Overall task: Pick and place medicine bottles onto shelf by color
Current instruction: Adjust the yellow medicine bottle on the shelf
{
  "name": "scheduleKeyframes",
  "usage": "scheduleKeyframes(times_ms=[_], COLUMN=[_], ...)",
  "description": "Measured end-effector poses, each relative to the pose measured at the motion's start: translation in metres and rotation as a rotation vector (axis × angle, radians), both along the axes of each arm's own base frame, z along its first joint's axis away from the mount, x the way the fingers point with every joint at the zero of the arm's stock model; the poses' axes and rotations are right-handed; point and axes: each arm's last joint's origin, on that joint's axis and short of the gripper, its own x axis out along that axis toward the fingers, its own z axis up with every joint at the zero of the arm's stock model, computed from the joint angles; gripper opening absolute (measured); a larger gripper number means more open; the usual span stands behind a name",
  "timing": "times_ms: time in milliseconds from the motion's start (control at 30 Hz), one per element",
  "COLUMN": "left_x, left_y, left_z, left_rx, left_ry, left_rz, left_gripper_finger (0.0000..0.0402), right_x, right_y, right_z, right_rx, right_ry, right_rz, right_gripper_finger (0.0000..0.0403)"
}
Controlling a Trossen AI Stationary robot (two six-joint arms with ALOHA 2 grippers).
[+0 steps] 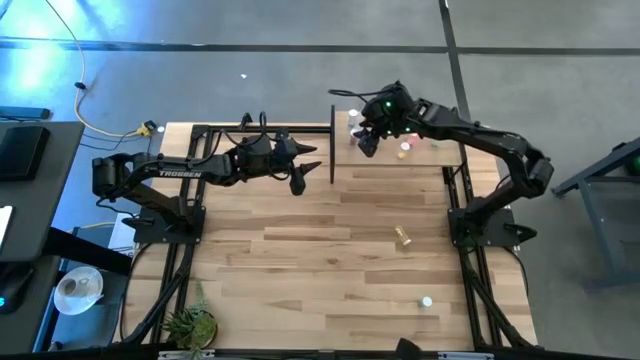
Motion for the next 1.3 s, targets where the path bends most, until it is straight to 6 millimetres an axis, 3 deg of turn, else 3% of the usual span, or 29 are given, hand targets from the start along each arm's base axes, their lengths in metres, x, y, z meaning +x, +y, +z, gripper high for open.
scheduleKeyframes(times_ms=[433,900,1300], left_x=[0.0,0.0,0.0], left_y=[0.0,0.0,0.0], left_z=[0.0,0.0,0.0], left_rx=[-0.001,-0.003,-0.003], left_ry=[0.0,-0.001,-0.001], left_rz=[0.0,0.0,0.0], left_gripper_finger=[0.0198,0.0198,0.0198], right_x=[-0.037,-0.065,-0.091], right_y=[0.025,0.045,0.085], right_z=[0.047,0.038,0.057], right_rx=[0.026,0.199,0.103], right_ry=[0.056,0.271,0.331], right_rz=[0.009,-0.058,-0.198], right_gripper_finger=[0.0177,0.0177,0.0177])
